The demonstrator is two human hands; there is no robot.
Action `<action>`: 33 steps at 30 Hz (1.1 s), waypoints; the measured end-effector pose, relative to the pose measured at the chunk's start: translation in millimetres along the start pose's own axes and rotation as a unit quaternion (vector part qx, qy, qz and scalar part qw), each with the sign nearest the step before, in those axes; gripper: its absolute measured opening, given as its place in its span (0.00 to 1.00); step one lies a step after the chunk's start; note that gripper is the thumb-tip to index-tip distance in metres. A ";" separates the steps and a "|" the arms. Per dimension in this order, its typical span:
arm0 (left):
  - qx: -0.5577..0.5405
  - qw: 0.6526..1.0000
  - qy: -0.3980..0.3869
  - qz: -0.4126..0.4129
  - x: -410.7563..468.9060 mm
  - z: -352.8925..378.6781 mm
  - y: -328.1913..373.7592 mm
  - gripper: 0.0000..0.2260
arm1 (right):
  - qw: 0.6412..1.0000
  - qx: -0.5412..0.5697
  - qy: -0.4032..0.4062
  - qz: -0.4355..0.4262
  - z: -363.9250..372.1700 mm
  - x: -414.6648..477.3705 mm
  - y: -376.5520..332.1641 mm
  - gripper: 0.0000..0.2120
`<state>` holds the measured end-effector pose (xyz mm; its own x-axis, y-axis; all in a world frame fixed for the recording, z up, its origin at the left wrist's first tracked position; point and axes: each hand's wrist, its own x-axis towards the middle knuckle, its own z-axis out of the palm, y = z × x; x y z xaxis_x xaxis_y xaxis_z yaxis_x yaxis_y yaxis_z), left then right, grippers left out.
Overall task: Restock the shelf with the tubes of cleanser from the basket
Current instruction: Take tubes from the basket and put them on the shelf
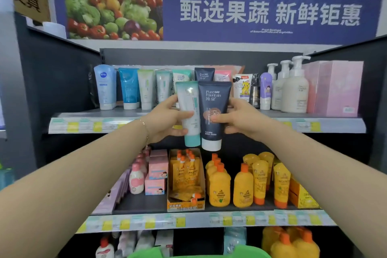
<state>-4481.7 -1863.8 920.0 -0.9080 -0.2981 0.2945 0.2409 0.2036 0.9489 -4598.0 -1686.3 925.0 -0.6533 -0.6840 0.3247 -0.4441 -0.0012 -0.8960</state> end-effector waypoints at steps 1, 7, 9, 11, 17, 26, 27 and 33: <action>-0.005 1.000 0.002 0.004 2.2 -1.5 1.9 0.18 | 1.000 0.005 0.001 0.000 -2.3 2.7 -2.3 0.23; 0.049 0.998 0.032 0.036 13.9 -8.2 14.9 0.16 | 1.000 0.020 0.018 -0.010 -13.3 12.0 -13.5 0.20; 0.063 0.996 0.046 0.038 16.7 -10.1 19.1 0.17 | 0.999 0.037 0.025 -0.020 -16.3 13.7 -16.3 0.19; 0.065 0.995 0.058 0.039 19.0 -11.2 24.3 0.18 | 0.998 0.052 0.034 -0.028 -19.4 16.6 -18.1 0.19; 0.046 0.991 0.105 0.062 33.5 -8.3 40.4 0.14 | 0.994 0.072 0.061 -0.057 -35.4 28.6 -25.9 0.19; 0.025 0.982 0.153 0.104 68.1 -16.6 48.2 0.10 | 0.989 0.050 0.119 -0.078 -58.0 73.9 -30.3 0.16; 0.025 0.981 0.160 0.107 72.3 -18.2 46.8 0.11 | 0.989 0.049 0.119 -0.076 -57.5 80.2 -29.7 0.15; 0.047 0.979 0.171 0.104 101.9 -20.7 35.8 0.12 | 0.989 0.025 0.126 -0.071 -48.1 119.0 -17.4 0.14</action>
<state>-4558.5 -1906.2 986.3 -0.6707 -0.5332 0.5157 0.3613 0.3723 0.8549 -4697.5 -1732.6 993.8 -0.7215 -0.4712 0.5074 -0.5152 -0.1242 -0.8480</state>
